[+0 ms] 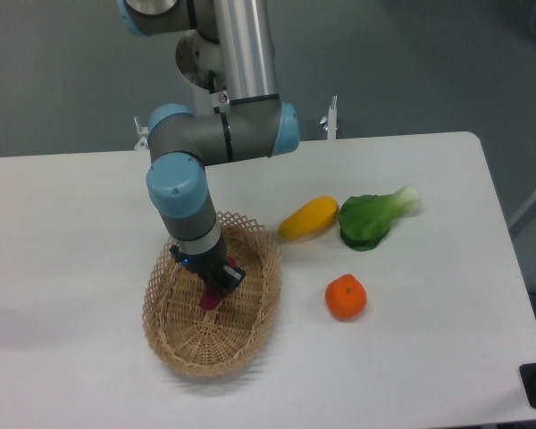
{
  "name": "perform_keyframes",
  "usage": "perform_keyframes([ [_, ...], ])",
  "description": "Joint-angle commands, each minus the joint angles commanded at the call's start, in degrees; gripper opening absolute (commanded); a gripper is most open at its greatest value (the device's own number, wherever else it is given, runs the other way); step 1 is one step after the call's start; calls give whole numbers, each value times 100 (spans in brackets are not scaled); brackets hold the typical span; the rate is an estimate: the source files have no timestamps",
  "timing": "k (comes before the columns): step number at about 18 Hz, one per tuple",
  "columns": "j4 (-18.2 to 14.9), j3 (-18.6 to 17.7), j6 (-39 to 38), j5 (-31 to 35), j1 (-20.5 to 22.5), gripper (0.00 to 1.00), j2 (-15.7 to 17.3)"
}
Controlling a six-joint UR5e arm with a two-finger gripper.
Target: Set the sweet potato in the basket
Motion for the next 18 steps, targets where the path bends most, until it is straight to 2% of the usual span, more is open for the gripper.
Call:
perform_keyframes([
  [1,0,35,-17,61,0,100,35],
  [6,-35,211,-26,316,17,100,220],
  [12,-105,791,87,870,123,100,264],
  [18,-132,1002,710,591,869,100,553],
])
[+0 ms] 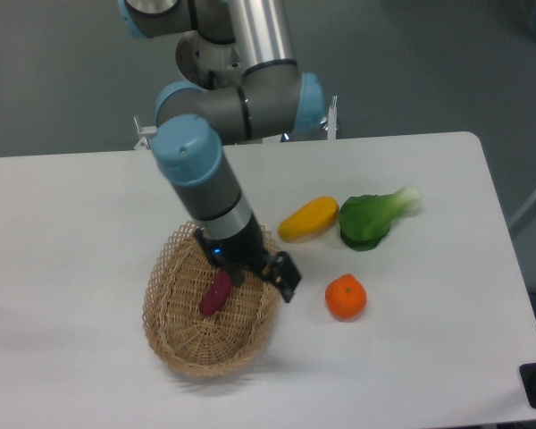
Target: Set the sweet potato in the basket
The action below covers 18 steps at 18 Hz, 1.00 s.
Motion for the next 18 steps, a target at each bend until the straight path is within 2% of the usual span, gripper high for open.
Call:
perform_keyframes([
  [2,-44,-9,763,-291,325,100,176],
  [7,-596,70,2082,-879,1265,100,492],
  [11,-1702,395,3208,-1398,2003,100,686],
  [12,-1862,483,3428,-1417,2127,100,695],
  [15,-2065,554,4411,-1417,2365,100,713],
  [18,-2153,536,4739,-1443,2523,100,800],
])
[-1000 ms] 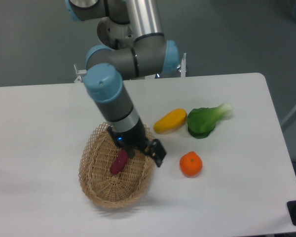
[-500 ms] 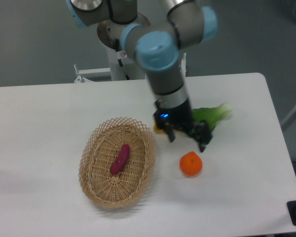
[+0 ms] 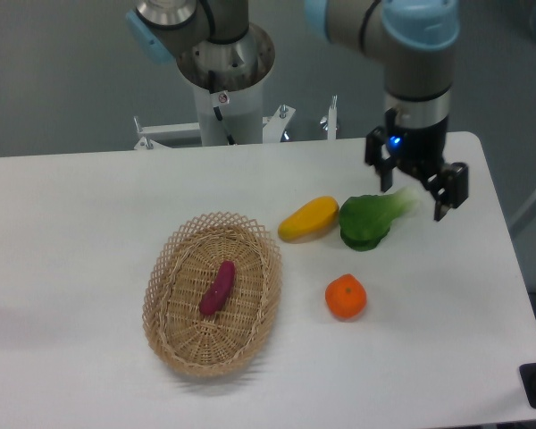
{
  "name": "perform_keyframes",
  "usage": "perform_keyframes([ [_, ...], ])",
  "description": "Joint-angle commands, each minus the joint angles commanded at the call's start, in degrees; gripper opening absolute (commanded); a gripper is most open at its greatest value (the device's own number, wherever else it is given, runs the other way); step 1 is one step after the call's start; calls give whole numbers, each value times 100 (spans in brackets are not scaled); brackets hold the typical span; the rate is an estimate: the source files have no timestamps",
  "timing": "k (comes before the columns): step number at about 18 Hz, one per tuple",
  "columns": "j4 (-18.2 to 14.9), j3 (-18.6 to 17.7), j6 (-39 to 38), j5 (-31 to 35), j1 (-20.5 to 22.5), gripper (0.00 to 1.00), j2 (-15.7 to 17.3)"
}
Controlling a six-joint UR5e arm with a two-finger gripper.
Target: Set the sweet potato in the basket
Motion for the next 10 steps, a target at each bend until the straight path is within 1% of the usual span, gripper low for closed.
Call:
perform_keyframes([
  [2,-27,0,18,-149,44,100,0],
  [10,-18,-53,9,-202,44,100,0],
])
